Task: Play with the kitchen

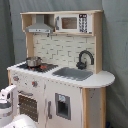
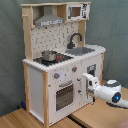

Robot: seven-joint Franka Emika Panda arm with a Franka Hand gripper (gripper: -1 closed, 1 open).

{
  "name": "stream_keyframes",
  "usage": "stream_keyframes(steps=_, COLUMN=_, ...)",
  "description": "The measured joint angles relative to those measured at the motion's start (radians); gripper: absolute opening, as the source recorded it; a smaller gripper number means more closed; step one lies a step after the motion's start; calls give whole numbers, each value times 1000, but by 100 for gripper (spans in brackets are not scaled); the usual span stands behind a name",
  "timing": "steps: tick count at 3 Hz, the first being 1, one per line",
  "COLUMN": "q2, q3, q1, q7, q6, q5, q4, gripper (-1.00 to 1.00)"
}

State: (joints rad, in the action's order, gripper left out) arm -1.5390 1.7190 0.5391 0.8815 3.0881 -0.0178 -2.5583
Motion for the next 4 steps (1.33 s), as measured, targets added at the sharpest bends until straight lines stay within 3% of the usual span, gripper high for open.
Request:
stream_keyframes(steps=2, q2=-12, q3=-6, q1=143, q7=-3, q6=163, q5=0, q4=16, gripper=100)
stream_keyframes(steps=4, q2=-28, q3=15, q1=285, q7=-78, q6=203, q5=-1, q4=118, gripper=100)
